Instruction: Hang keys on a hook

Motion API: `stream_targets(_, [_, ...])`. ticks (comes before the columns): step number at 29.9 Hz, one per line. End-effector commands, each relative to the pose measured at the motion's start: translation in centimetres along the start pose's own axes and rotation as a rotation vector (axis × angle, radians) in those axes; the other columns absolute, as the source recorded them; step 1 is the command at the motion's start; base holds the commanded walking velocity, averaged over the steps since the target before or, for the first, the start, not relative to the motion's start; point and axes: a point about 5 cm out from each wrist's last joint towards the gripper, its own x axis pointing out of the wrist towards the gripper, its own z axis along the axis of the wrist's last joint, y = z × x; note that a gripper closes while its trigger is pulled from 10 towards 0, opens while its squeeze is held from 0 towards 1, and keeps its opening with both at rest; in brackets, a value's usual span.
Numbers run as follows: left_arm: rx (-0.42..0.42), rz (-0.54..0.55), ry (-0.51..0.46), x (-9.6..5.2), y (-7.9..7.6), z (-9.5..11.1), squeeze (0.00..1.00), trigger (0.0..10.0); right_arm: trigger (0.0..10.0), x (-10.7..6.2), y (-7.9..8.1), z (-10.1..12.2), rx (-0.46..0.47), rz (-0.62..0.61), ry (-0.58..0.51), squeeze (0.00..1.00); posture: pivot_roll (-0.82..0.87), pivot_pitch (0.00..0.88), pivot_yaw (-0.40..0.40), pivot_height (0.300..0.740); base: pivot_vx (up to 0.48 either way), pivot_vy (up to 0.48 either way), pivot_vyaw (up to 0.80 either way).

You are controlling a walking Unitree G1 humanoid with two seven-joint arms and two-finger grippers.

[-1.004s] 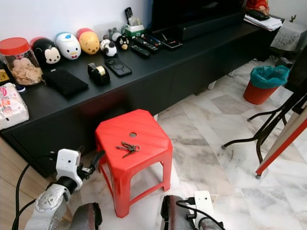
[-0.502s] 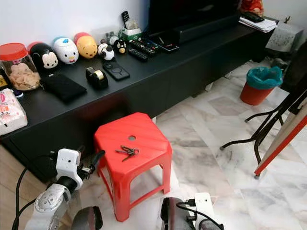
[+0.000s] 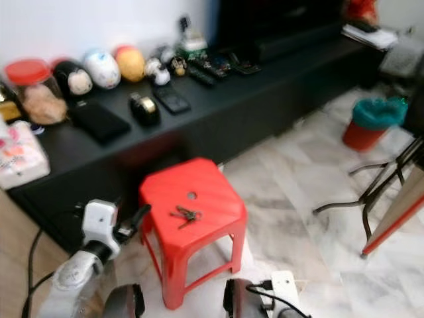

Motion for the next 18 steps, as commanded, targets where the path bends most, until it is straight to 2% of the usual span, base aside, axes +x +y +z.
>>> stream_targets(1, [-0.006,-0.032,-0.028,0.55,-1.1,0.59,0.0,10.0,10.0,-0.17,0.14,-1.69,-0.015,0.012,0.066,0.0,0.07,0.05,-0.097,0.567,0.334,0.0,0.8])
stream_targets(3, [-0.006,-0.032,-0.028,0.55,-1.1,0.59,0.0,10.0,10.0,-0.17,0.15,-1.71,-0.01,0.012,0.067,0.0,0.07,0.051,-0.097,0.567,0.337,0.0,0.8])
stream_targets(16, [-0.006,-0.041,-0.027,0.44,-1.11,0.59,0.0,10.0,10.0,-0.19,0.19,-1.83,0.008,0.009,0.069,0.0,0.07,0.054,-0.096,0.567,0.32,0.0,0.0])
stream_targets(18, [-0.004,-0.051,-0.025,0.42,-1.14,0.6,0.0,10.0,10.0,-0.19,0.22,-1.81,0.034,0.007,0.066,0.0,0.07,0.055,-0.096,0.567,0.304,0.0,0.0])
